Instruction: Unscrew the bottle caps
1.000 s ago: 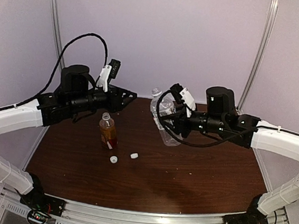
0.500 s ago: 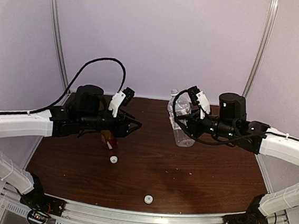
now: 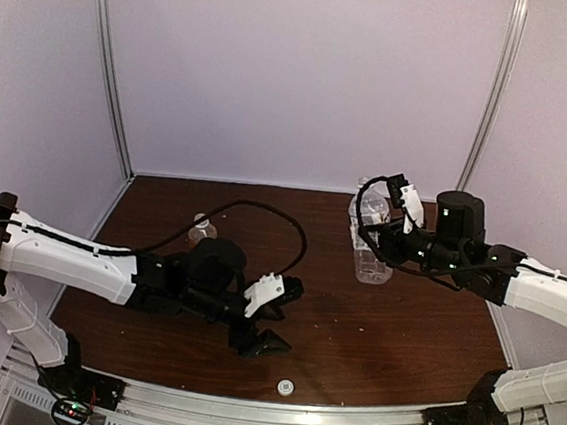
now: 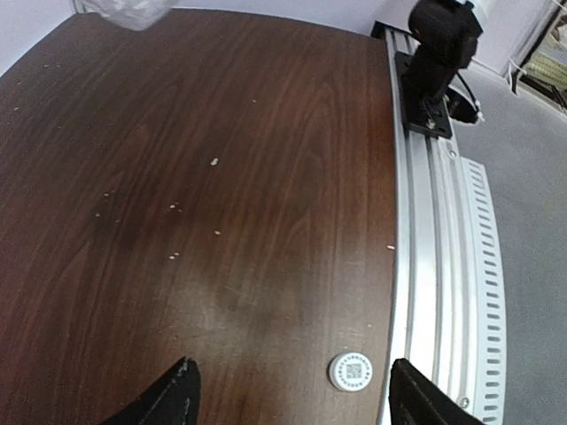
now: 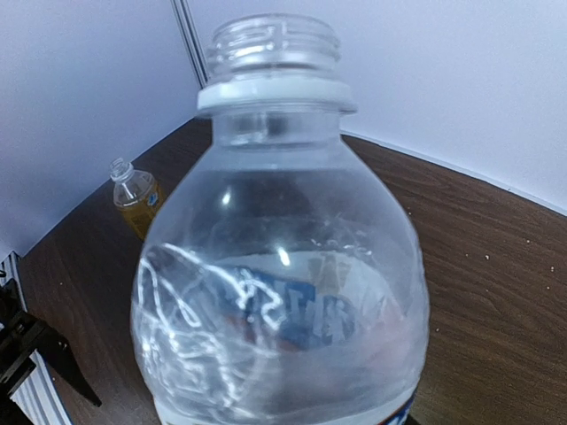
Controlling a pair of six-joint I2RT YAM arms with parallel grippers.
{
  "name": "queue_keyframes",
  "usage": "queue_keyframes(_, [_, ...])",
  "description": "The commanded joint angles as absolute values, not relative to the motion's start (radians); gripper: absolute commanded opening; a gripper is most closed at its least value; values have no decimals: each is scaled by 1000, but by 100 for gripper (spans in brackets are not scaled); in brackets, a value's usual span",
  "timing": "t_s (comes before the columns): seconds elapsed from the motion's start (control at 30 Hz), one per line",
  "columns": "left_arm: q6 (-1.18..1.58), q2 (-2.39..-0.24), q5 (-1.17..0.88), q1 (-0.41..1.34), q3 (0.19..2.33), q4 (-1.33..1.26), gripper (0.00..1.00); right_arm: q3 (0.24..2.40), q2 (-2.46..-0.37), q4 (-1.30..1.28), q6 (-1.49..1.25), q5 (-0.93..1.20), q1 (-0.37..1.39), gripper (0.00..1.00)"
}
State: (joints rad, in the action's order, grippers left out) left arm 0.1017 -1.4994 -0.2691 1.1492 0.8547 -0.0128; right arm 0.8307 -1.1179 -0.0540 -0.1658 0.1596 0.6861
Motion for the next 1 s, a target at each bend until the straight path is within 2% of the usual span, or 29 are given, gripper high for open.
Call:
queue_keyframes(0.0, [37,-1553,-262,1220,866,41,75,806,-1089,-25,-190,136,664,37])
queue_keyframes(0.47, [-53,-1768,-154,1348,1028,219,74,783,-1067,-28,-206,171,653,38])
queue_keyframes(0.67, [-69,-1837,-83,1369,1084,293,65,771,-1036,-32,-207,171,653,38])
queue_keyframes(0.97, [-75,-1874,-52,1370,1114,312,57,761,-1026,-35,-213,185,653,38])
